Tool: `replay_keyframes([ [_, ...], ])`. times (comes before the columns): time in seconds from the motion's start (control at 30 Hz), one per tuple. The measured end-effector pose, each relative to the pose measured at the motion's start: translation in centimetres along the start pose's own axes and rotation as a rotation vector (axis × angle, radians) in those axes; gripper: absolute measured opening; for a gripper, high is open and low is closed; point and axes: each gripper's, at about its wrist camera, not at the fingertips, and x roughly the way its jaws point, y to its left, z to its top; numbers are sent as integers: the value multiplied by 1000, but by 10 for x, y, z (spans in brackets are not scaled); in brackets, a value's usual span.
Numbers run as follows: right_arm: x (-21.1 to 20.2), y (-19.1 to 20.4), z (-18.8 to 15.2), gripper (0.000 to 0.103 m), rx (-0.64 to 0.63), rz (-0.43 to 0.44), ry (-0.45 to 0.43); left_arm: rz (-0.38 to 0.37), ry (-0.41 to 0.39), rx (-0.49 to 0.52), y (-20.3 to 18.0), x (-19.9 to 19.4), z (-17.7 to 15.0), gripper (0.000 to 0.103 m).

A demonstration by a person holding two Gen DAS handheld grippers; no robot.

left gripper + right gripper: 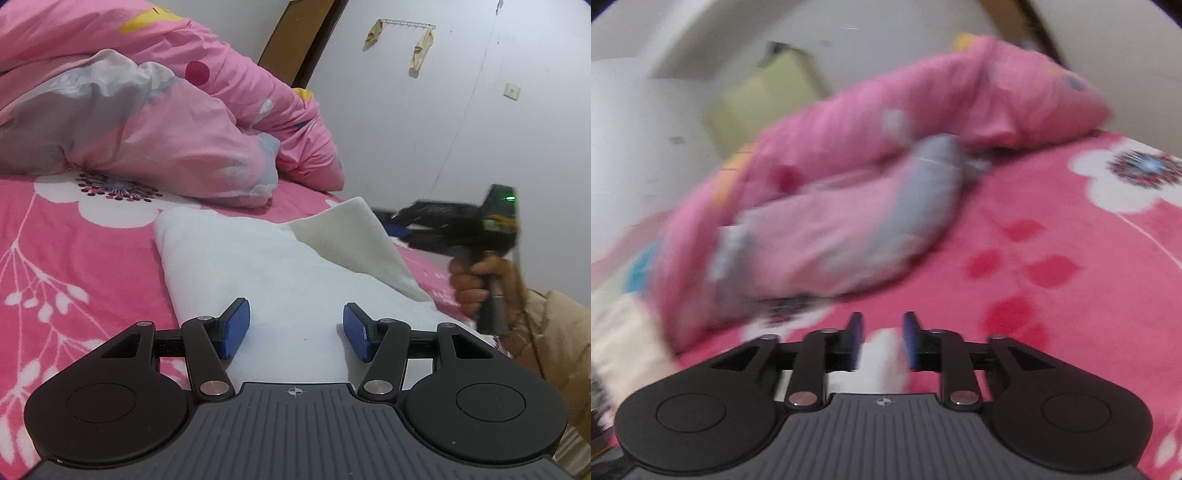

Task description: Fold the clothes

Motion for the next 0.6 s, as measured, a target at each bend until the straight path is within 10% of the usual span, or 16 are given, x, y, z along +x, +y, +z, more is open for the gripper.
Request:
replay_keyframes([
  [0.1, -10, 11, -2, 69, -10, 120, 13, -4, -2, -6, 1, 0, 0, 56],
  [0.27, 8, 8, -4, 70, -15, 21, 60, -11, -6, -15, 2, -1, 0, 56],
  [0.5, 27, -7, -4, 56, 24, -69, 73, -28, -15, -35, 6, -2, -1, 56],
  [0.6, 38, -3, -8, 27, -13, -91, 107, -35, -22, -47, 8, -3, -1, 56],
])
